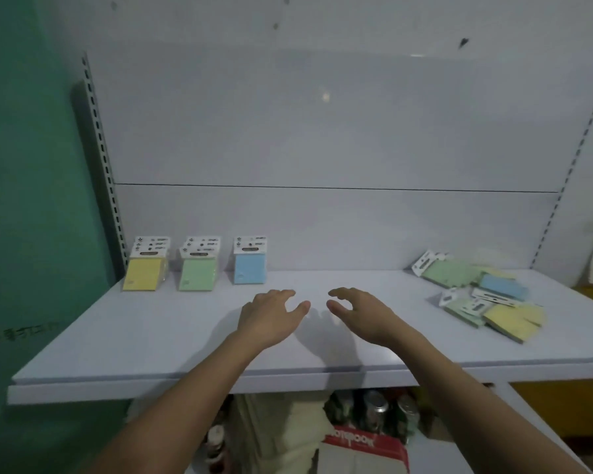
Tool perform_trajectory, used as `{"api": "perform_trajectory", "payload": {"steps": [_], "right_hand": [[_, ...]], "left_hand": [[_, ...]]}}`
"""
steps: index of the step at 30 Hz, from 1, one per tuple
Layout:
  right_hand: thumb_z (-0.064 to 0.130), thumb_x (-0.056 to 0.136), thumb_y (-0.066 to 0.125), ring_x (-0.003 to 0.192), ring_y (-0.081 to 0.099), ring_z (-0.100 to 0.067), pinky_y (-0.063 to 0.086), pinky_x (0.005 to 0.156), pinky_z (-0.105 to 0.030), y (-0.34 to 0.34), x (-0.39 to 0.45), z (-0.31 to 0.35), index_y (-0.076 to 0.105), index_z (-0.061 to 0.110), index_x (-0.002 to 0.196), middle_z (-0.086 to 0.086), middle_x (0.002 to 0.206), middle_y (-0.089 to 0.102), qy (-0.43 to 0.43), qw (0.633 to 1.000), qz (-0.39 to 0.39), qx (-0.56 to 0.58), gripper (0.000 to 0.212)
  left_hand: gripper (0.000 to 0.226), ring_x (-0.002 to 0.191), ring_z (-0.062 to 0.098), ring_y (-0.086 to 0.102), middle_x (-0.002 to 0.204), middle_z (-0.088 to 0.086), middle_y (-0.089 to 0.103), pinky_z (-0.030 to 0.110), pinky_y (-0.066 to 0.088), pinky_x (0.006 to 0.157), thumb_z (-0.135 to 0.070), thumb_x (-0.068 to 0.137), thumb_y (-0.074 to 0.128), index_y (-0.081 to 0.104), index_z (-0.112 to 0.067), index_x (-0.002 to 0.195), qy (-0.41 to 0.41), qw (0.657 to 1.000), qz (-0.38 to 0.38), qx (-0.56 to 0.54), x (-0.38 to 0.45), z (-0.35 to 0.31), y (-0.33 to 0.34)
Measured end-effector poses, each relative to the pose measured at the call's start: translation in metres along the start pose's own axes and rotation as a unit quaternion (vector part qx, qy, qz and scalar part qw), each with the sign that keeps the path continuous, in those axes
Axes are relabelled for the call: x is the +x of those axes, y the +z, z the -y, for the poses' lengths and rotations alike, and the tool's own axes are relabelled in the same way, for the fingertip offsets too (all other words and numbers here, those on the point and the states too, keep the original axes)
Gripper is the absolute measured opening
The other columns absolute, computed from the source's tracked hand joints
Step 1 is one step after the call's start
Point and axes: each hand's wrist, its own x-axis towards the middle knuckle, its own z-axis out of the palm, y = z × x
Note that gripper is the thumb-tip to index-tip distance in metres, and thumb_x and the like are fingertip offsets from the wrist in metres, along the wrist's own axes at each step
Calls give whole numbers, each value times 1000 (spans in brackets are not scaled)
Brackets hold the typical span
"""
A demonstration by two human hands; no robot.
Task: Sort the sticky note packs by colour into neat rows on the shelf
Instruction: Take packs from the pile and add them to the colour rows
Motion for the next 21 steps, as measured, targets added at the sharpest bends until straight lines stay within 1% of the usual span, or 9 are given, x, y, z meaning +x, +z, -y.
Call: {"api": "perform_trajectory", "payload": {"steps": [6,11,14,17,19,21], "right_hand": [[51,96,40,121,52,-17,42,100,-35,-67,-59,-86,50,29,134,3,137,53,49,998,-29,4,46],[50,94,43,119,54,-15,45,97,-35,-109,-84,-158,52,27,132,4,136,55,87,995,-57,8,46],[47,95,45,120,54,-15,44,95,-32,-130,-88,-198,53,25,132,4,135,56,109,991,-73,14,44],[45,95,46,119,54,-15,44,94,-33,-145,-81,-233,55,23,131,2,134,57,120,989,-85,15,43],[44,95,47,119,54,-15,43,93,-31,-153,-70,-254,55,23,131,3,133,57,125,988,-91,19,42],[44,94,47,119,54,-15,44,95,-32,-158,-54,-274,55,24,130,2,133,57,126,987,-94,22,42]], "left_hand": [[64,137,21,36,150,-6,40,42,32,109,-68,90,31,41,-33,142,29,999,32,-16,-10,-109,42],[64,135,21,39,149,-6,42,41,33,108,-68,89,31,42,-32,141,52,996,58,-37,5,-182,71],[63,135,21,39,148,-6,43,41,34,108,-68,90,30,42,-32,140,60,994,74,-53,20,-217,88],[62,134,21,40,147,-6,44,41,34,108,-67,90,31,43,-31,140,55,992,84,-76,43,-244,104],[60,132,21,43,145,-4,47,38,36,105,-64,90,35,44,-30,139,44,990,87,-106,65,-258,115],[59,130,20,46,144,-1,48,34,37,101,-60,91,41,44,-27,140,29,986,89,-136,89,-269,128]]}}
